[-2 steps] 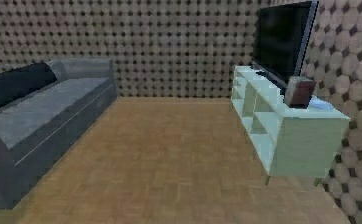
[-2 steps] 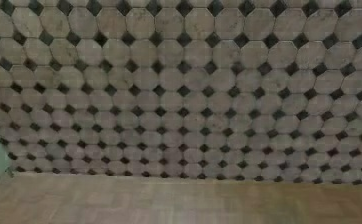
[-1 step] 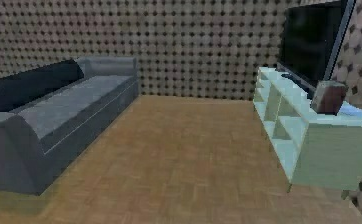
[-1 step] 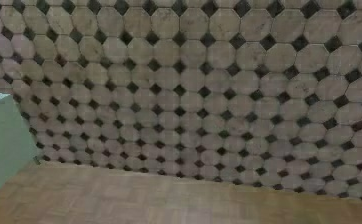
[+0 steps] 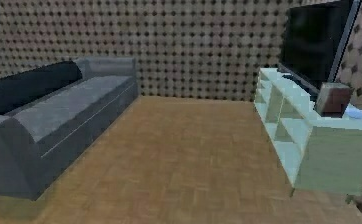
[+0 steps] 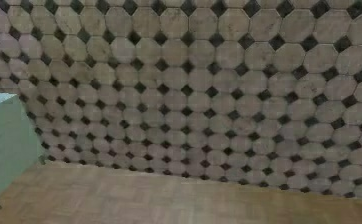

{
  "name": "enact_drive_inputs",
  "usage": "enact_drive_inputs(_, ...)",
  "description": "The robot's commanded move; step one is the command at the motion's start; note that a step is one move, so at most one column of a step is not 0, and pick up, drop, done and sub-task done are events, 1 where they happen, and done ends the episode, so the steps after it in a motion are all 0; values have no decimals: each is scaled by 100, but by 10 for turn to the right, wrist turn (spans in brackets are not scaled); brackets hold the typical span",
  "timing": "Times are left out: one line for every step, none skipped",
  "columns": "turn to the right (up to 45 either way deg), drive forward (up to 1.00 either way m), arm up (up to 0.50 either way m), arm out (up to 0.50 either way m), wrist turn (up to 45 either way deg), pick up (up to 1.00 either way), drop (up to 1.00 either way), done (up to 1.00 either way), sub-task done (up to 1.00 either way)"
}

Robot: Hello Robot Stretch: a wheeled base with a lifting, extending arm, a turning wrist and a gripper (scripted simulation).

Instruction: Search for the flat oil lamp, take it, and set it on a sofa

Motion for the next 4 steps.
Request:
enact_drive_inputs(-330,0,0,0,0,0,0,0,0)
enact_drive_inputs(0,60,0,0,0,0,0,0,0)
enact_drive_inputs(-450,0,0,0,0,0,0,0,0)
enact_drive_inputs(0,100,0,0,0,0,0,0,0)
